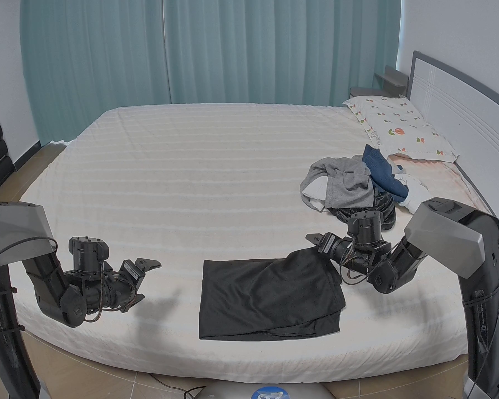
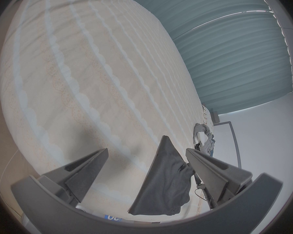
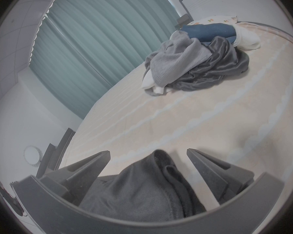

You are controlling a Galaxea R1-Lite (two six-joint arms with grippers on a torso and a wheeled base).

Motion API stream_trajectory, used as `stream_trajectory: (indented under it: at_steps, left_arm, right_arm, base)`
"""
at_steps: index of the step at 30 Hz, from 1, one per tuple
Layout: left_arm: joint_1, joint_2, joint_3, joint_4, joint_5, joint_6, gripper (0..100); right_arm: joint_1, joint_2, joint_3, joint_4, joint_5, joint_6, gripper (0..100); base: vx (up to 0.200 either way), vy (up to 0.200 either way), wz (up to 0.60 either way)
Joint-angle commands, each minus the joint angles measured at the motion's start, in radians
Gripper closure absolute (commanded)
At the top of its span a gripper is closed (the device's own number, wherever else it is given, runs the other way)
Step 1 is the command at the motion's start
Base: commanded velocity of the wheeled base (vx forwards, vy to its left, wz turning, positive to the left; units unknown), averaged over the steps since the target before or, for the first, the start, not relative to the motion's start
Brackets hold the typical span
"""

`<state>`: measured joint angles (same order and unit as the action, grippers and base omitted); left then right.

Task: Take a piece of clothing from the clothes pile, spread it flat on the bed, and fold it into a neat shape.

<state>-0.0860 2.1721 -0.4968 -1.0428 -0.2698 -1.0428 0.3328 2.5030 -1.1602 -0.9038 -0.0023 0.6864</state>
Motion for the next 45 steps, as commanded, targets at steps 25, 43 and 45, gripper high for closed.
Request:
stream_trajectory:
  at_steps: [25,43,45]
  left_arm:
    - [0.0,0.002,0.0,0.0,0.0,0.0,0]
    - [-0.001,0.002,0.0,-0.002,0.0,0.0,0]
    - [0.0,0.002,0.0,-0.002,0.0,0.0,0]
  right_arm:
    - [-0.06,0.053,-0.038,-0.003,-0.019,-0.027,100]
    - [-0.02,0.04,-0.033,-0.004,-0.002,-0.027,0]
    - [-0.012,0.04,-0.033,-0.003,-0.001,-0.028,0]
  base:
    - [0.0,0.0,0.0]
    - [0.0,0.0,0.0]
    - [0.0,0.0,0.0]
